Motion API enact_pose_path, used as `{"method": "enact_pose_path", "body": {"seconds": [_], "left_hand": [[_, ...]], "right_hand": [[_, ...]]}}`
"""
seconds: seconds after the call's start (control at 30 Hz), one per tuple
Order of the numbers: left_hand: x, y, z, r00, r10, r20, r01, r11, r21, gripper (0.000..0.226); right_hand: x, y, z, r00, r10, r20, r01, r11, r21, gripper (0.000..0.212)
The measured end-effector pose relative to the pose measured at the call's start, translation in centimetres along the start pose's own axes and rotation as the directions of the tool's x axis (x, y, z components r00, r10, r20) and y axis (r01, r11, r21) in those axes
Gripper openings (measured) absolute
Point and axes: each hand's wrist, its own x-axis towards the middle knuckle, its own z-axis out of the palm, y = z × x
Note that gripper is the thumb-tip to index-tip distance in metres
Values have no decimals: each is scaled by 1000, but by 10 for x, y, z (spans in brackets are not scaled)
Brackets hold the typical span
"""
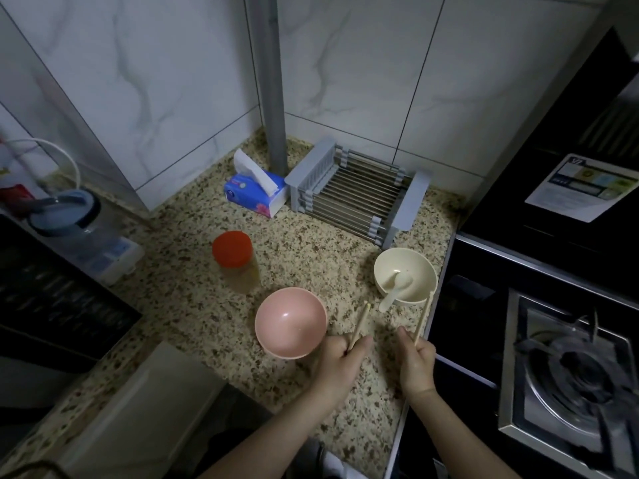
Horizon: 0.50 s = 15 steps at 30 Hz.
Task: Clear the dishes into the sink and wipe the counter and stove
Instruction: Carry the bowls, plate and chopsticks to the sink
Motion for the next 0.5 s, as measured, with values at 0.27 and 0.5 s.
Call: {"method": "enact_pose_path", "body": {"seconds": [0.27,0.5], "left_hand": [[10,35,-22,992,-17,-127,12,999,-44,49],[5,70,-47,968,-63,-242,67,998,9,51]], "right_hand": [[13,-34,13,997,48,-61,-43,997,69,51],[19,-86,20,989,128,-76,-133,988,-74,47]]}}
